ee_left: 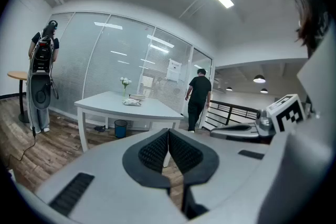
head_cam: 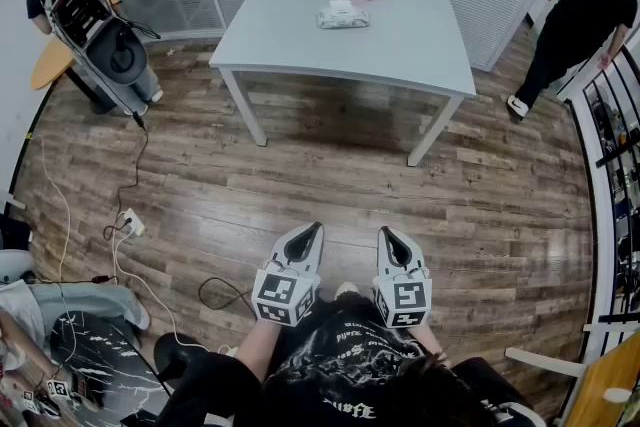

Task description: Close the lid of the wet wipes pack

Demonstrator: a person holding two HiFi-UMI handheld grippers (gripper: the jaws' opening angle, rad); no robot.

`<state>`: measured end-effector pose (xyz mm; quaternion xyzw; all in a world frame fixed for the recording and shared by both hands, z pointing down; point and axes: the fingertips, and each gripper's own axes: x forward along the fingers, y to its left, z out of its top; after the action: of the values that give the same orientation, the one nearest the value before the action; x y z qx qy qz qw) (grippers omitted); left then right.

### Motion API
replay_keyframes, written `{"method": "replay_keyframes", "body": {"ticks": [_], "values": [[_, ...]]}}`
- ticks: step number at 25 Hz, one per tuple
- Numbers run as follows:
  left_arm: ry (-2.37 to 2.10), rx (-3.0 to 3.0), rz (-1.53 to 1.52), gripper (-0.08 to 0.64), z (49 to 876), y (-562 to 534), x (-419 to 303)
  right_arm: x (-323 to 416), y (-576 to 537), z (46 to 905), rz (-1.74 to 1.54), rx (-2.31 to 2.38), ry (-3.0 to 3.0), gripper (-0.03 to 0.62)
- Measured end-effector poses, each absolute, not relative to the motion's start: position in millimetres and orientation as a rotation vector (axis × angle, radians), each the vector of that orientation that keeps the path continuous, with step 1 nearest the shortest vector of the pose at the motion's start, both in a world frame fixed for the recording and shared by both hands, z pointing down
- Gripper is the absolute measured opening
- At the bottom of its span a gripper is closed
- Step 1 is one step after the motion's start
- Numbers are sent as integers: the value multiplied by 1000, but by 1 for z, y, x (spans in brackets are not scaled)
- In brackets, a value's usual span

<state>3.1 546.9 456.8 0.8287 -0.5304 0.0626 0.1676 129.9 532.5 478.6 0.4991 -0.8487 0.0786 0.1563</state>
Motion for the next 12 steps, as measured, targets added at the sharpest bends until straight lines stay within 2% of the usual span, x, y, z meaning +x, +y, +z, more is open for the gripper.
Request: {"method": "replay_keyframes", "body": {"ticks": [12], "values": [[-1506,2371,185,8,461,534,38,152,518,482,226,1363,-2516,-2]]}}
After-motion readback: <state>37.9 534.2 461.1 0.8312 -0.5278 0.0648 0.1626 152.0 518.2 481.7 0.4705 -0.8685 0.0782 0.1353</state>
